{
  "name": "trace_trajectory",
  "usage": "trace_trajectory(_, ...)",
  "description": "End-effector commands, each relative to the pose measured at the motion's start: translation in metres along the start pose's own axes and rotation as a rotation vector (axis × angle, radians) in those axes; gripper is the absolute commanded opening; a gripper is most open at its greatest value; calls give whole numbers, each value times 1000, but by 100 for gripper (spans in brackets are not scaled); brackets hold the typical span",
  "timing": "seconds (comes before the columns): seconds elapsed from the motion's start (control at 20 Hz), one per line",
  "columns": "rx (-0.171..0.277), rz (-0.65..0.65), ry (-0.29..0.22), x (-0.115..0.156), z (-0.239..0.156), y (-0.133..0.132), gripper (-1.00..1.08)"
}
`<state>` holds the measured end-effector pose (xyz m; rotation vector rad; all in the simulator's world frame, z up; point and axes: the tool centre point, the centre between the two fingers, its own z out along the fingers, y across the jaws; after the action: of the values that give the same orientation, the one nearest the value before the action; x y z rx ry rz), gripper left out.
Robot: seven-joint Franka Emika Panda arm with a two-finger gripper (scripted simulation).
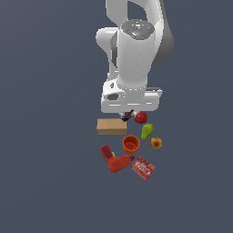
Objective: Pick up a designated object from a clutter of objects.
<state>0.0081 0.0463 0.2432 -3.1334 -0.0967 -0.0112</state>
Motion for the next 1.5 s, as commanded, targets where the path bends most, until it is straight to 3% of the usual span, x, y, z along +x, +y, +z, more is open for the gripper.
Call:
trace_trajectory(0.0, 1, -1, -1, 2, -24, 23, -100)
trace_trajectory(0.4, -3, 0, -4, 11, -95, 94, -100)
trace_trajectory(0.7, -5, 1, -6, 17, -132, 131, -100)
trace_trajectory(1.05, -6, 1, -7, 22, -155, 154, -100)
trace_trajectory(1.45, -6, 2, -8, 24, -160, 159, -100)
